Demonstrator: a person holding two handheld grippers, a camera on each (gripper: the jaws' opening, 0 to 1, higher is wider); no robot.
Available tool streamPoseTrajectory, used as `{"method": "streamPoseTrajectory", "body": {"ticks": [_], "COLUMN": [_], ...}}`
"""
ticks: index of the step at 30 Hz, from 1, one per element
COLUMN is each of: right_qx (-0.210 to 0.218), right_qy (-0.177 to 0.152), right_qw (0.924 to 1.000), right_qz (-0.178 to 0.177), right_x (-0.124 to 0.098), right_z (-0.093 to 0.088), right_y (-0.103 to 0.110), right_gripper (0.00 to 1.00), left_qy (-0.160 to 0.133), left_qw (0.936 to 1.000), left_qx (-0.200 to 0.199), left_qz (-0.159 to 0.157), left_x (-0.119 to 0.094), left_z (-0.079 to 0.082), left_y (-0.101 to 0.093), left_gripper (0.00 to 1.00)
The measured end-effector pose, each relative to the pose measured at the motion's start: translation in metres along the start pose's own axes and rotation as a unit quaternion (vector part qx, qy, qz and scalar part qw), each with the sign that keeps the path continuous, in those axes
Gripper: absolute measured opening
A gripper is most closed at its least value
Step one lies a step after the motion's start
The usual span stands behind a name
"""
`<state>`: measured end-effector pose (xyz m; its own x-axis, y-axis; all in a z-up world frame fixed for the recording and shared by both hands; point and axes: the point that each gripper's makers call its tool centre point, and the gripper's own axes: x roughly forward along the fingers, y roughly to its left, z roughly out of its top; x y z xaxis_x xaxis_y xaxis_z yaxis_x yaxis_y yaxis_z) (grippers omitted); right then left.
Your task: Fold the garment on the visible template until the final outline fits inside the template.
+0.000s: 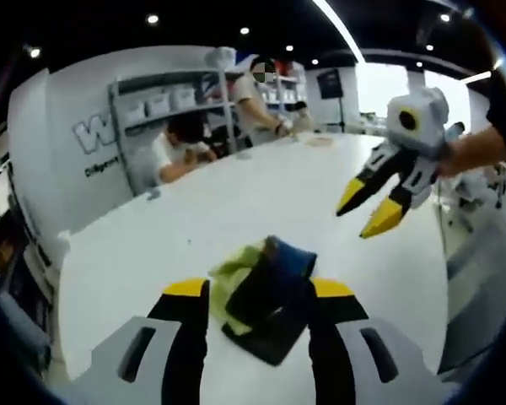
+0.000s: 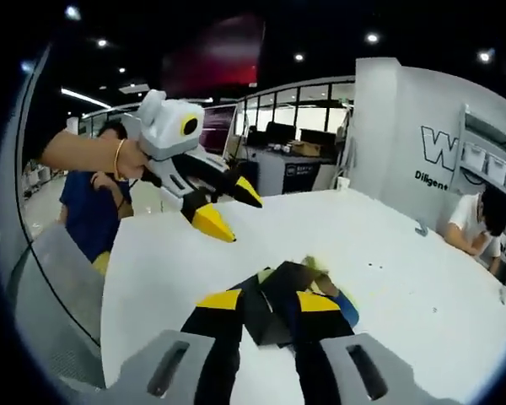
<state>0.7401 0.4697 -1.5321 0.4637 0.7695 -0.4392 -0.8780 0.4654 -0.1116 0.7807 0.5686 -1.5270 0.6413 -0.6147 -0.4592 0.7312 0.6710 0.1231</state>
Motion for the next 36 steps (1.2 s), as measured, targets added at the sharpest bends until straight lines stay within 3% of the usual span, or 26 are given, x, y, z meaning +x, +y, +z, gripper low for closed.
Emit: {"method": "streamPoseTrajectory", "body": {"ticks": [5,8,11,18,22,26,29,31,36], "right_qx": [-0.029,-0.035,-0.104,-0.092,-0.084,-0.088,-0.136,-0.159,-0.177], "right_qy": [0.039,0.038,0.087,0.098,0.104,0.113,0.138,0.133,0.140], "right_qw": [0.9988,0.9987,0.9906,0.9908,0.9909,0.9896,0.9806,0.9776,0.9740], "right_qz": [0.004,-0.001,-0.016,-0.015,-0.016,-0.016,-0.031,-0.034,-0.013], "right_x": [0.014,0.018,0.032,0.048,0.056,0.061,0.063,0.068,0.081], "right_z": [-0.016,-0.017,-0.034,-0.052,-0.060,-0.065,-0.071,-0.070,-0.079], "right_y": [-0.005,-0.008,-0.015,-0.015,-0.021,-0.026,-0.036,-0.037,-0.033], "right_gripper": [0.14,0.19,0.18,0.15,0.14,0.13,0.14,0.15,0.11], "left_qy": [-0.001,0.001,0.024,0.030,0.032,0.042,0.050,0.051,0.059], "left_qw": [1.0000,1.0000,0.9992,0.9991,0.9990,0.9983,0.9982,0.9983,0.9977], "left_qx": [0.000,0.003,0.030,0.022,0.021,0.020,0.011,0.007,0.017], "left_qz": [0.000,-0.003,-0.011,-0.021,-0.026,-0.034,-0.030,-0.028,-0.029], "left_x": [0.010,0.012,0.023,0.044,0.050,0.062,0.072,0.075,0.082], "left_z": [0.001,0.000,-0.003,-0.012,-0.010,-0.020,-0.027,-0.027,-0.030], "left_y": [0.000,0.001,0.000,0.002,-0.004,-0.003,0.000,-0.001,0.000], "left_gripper": [0.45,0.44,0.42,0.37,0.33,0.25,0.21,0.21,0.20]}}
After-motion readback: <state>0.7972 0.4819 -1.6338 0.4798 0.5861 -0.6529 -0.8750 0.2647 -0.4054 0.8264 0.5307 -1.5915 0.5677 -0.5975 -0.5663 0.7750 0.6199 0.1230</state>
